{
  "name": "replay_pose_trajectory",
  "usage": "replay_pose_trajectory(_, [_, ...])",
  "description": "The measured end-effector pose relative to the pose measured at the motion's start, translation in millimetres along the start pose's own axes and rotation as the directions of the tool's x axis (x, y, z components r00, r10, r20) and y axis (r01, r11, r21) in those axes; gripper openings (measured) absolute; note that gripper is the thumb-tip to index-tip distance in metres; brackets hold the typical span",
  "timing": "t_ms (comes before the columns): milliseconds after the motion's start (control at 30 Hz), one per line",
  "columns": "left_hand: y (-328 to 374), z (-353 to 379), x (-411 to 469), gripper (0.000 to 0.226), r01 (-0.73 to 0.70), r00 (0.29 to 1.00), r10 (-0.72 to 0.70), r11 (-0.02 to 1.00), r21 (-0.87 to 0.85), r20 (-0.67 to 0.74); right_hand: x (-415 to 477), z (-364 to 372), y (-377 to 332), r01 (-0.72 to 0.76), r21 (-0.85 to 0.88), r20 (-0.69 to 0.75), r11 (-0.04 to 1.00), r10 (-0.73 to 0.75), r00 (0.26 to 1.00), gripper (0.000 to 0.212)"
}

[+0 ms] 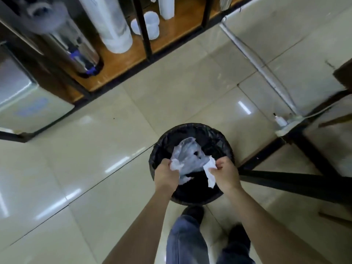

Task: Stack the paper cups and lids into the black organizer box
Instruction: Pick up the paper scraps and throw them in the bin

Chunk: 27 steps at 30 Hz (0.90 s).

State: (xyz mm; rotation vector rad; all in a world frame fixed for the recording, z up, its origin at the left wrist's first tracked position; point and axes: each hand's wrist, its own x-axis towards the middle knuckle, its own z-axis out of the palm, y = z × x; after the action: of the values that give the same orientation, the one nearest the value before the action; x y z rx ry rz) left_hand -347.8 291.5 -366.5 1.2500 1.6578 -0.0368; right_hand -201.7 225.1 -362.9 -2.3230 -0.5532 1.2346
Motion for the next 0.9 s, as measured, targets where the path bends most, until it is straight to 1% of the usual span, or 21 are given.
replay_pose_trajectory(33, [-6.1, 4.1, 7.4, 0.04, 0.0, 0.999, -0.002, 0.999, 0.037, 0.045, 5.1, 5.2, 3.6, -0.01, -0.008, 0.044, 1.0, 0.011, 0.999, 0.023])
replay_pose_trajectory(67, [-12.2, 7.5, 13.6, 0.055, -0.009, 0.998, 0.004, 0.997, 0.08, 0.069, 9.7, 9.1, 6.3, -0.021, -0.026, 0.095, 0.999, 0.023, 0.995, 0.045])
replay_pose_trajectory(100, [-15.5, 8.4, 15.9, 0.064, -0.03, 0.997, 0.018, 0.987, 0.161, 0.075, 11.2, 10.9, 7.1, -0.021, -0.046, 0.14, 0.999, 0.028, 0.99, 0.069])
replay_pose_trajectory(133, [-16.9, 7.7, 15.0, 0.069, -0.055, 0.997, 0.038, 0.963, 0.263, 0.069, 9.8, 10.3, 5.7, -0.001, -0.073, 0.174, 0.997, 0.014, 0.985, 0.084])
replay_pose_trajectory(167, [-16.1, 4.9, 10.2, 0.071, -0.083, 0.996, 0.066, 0.932, 0.354, 0.061, 6.1, 7.5, 2.1, 0.051, -0.112, 0.195, 0.992, -0.028, 0.98, 0.09])
replay_pose_trajectory(233, [-10.3, -5.1, -3.5, 0.07, -0.143, 0.989, 0.143, 0.884, 0.444, 0.035, -4.9, -1.6, -7.8, 0.186, -0.254, 0.223, 0.949, -0.13, 0.966, 0.095])
replay_pose_trajectory(300, [3.7, -21.7, -22.8, 0.069, -0.203, 0.974, 0.226, 0.865, 0.459, 0.005, -21.4, -14.4, -28.0, 0.299, -0.381, 0.26, 0.875, -0.209, 0.943, 0.097])
replay_pose_trajectory(367, [25.6, -42.8, -44.3, 0.069, -0.256, 0.955, 0.296, 0.853, 0.454, -0.017, -41.2, -31.3, -57.3, 0.389, -0.434, 0.289, 0.813, -0.283, 0.914, 0.097])
replay_pose_trajectory(467, [73.1, -81.3, -78.7, 0.068, -0.349, 0.906, 0.417, 0.834, 0.427, -0.074, -79.3, -68.2, -115.1, 0.478, -0.443, 0.303, 0.758, -0.375, 0.876, 0.094])
replay_pose_trajectory(567, [129.0, -124.5, -117.8, 0.068, -0.461, 0.824, 0.553, 0.781, 0.422, -0.123, -120.5, -111.4, -174.3, 0.589, -0.475, 0.232, 0.654, -0.552, 0.801, 0.095])
replay_pose_trajectory(667, [188.5, -166.9, -158.4, 0.069, -0.557, 0.722, 0.67, 0.71, 0.431, -0.172, -161.5, -159.1, -226.9, 0.611, -0.548, 0.117, 0.571, -0.671, 0.732, 0.096])
replay_pose_trajectory(800, [263.1, -208.0, -216.5, 0.069, -0.689, 0.548, 0.798, 0.601, 0.406, -0.252, -213.8, -225.8, -276.0, 0.628, -0.572, -0.05, 0.528, -0.787, 0.615, 0.097])
replay_pose_trajectory(900, [309.2, -221.0, -254.9, 0.072, -0.771, 0.42, 0.871, 0.49, 0.408, -0.254, -245.2, -274.6, -292.7, 0.623, -0.583, -0.172, 0.521, -0.829, 0.532, 0.096])
